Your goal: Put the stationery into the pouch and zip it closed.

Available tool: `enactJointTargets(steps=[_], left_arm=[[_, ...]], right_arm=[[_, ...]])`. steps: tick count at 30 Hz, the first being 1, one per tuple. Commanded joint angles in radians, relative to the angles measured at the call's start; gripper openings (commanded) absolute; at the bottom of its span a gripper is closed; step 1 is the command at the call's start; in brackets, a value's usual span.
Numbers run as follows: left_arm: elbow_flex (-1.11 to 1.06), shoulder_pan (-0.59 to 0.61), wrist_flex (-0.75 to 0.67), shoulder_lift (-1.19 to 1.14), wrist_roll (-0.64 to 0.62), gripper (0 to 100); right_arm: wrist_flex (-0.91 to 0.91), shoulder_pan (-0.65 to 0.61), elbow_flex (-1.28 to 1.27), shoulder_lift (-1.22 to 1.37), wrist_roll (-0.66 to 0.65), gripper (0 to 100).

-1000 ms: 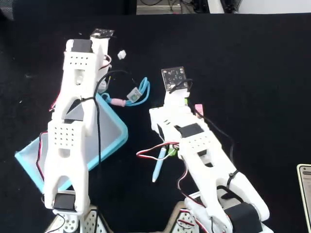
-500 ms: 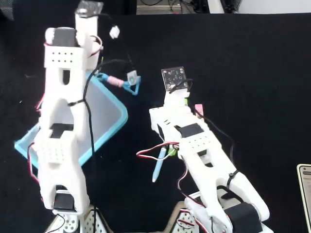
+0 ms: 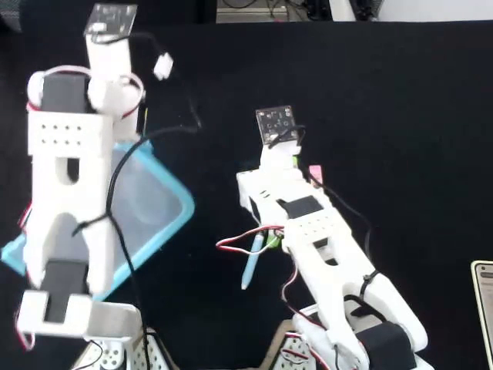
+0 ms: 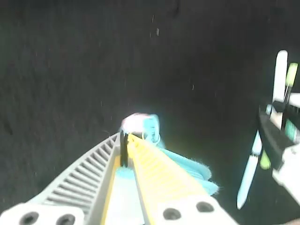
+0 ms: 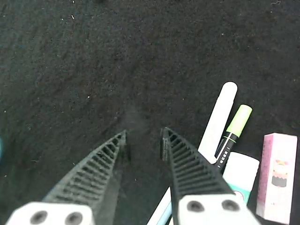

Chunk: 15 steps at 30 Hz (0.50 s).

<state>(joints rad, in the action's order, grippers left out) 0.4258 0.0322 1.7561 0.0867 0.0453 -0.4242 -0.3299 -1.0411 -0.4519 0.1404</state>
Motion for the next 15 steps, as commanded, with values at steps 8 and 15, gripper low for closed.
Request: enactJointTargets(steps=[8, 15], left_arm=[[-0.265, 0.168, 0.005, 0.351, 0.095, 3], [-0.424, 0.285, 0.005, 0.462, 0.186, 3]], right_arm=[[0.020, 0.015, 0.019, -0.035, -0.009, 11.6], [0.020, 0.015, 0.022, -0.033, -0.009, 11.6]])
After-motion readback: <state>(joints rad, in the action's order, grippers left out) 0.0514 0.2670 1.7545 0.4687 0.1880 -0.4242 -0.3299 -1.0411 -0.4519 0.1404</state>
